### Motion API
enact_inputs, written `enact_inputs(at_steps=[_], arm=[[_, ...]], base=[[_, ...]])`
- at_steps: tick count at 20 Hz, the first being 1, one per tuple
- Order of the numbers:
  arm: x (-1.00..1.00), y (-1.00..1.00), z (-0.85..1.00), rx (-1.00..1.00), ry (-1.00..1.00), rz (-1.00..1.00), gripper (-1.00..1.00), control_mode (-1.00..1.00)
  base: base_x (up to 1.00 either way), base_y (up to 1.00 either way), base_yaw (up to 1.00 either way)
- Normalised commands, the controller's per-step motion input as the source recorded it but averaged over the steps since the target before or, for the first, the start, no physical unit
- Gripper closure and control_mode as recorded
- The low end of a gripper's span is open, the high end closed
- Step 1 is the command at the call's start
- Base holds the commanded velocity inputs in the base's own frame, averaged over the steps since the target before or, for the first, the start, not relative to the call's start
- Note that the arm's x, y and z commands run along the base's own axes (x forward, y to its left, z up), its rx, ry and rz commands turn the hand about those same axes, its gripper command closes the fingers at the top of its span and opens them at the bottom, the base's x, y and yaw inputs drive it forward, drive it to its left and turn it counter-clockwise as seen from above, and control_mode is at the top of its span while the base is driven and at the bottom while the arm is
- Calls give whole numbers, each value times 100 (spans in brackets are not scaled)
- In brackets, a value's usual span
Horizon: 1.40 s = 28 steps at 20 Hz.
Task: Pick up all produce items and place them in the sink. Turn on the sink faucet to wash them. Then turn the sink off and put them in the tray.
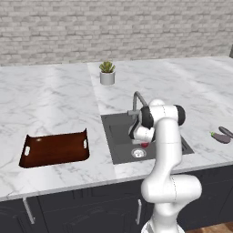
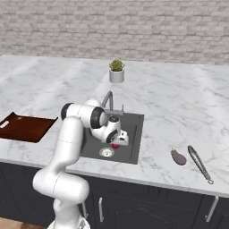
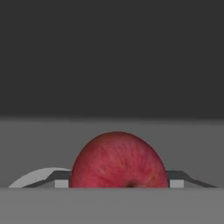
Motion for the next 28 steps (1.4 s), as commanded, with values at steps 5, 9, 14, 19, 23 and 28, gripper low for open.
enact_inputs(at_steps=[5, 9, 14, 19, 23, 28], arm=[[5, 7, -9, 0, 10, 0, -100, -100], [-1, 8, 2, 0, 1, 0, -100, -100], [-18, 2, 31, 0, -2, 0, -100, -100], [-31, -2, 47, 0, -8, 0, -100, -100], [-33, -6, 60, 0, -7, -1, -100, -100], [-30, -19, 66, 0, -4, -4, -100, -100]], base=[[0, 0, 0], [0, 0, 0], [0, 0, 0], [0, 0, 0], [0, 0, 0], [0, 0, 0]])
